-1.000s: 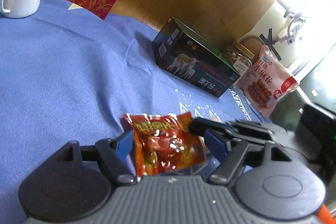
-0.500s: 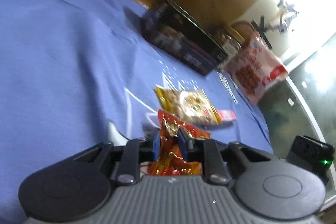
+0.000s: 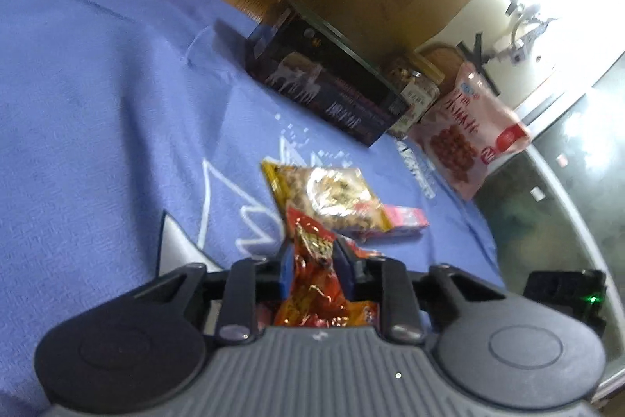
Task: Organize snacks
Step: 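Lift the red snack bag and carry it toward the tin box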
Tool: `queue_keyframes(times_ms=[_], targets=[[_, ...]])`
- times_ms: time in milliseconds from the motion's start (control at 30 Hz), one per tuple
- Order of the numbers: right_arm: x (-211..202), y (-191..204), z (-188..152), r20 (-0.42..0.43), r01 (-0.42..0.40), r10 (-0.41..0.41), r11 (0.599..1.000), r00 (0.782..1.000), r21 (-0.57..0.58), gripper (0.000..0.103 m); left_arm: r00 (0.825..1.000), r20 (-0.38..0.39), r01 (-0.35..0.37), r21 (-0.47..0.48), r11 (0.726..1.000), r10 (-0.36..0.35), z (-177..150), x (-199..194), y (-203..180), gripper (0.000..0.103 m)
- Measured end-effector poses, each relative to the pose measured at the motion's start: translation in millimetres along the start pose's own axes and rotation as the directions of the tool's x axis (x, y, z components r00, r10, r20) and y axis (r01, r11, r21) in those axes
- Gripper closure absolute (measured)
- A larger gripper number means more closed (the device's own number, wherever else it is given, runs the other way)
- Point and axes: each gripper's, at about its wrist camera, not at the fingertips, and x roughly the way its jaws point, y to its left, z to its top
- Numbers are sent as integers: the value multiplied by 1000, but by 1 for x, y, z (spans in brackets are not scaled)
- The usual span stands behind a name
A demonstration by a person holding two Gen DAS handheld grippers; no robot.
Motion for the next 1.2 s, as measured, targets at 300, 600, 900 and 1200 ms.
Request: queue_keyframes(times_ms=[300,600,900,1200], targets=[[-12,17,35,137,-4,16,996,990,-88,99,994,108,26,65,998,-33,44,-1,-25,83],[10,-11,42,156,159,-138,978,978,-133,94,1000,24,0,16,1000,0,48,66,-2,74],[-25,-38,33,170,83,-86,996,982,22,74,999,48,-5,-22,1000,6,65,29,18,43],[-9,-25,27,78,-33,27,996,997,79,70,998,-38,51,1,999,-51,65,42,8,44]])
